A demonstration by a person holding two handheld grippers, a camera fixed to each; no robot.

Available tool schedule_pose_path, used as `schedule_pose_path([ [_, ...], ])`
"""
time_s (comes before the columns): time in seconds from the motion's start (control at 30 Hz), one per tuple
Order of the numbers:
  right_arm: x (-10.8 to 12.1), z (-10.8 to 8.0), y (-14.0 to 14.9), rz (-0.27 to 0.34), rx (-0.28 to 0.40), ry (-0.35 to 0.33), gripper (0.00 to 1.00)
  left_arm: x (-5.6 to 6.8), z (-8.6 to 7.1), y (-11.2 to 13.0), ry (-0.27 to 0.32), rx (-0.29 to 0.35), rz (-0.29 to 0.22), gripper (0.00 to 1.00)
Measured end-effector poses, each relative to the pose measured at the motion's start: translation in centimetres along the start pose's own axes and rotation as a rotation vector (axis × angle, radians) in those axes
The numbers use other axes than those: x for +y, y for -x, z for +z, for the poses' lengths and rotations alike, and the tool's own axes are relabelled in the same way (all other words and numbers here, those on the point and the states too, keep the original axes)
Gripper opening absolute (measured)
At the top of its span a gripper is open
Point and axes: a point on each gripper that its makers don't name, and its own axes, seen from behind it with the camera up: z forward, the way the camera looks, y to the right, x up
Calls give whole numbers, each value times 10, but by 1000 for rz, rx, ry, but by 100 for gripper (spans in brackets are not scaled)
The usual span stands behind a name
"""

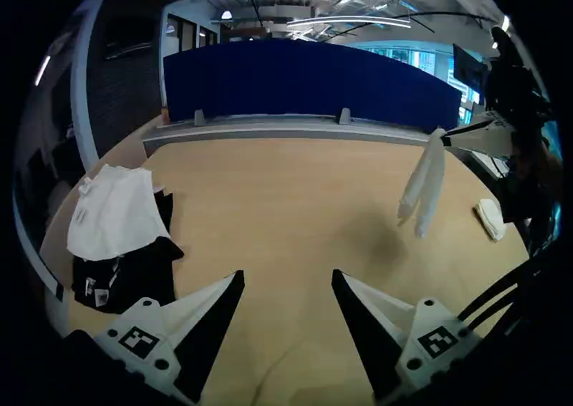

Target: Fold towel

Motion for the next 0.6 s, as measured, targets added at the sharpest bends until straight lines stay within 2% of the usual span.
schedule_pose_path([
  [0.6,33,-37,-2,35,22,39,5,17,3,-4,19,-1,10,90],
])
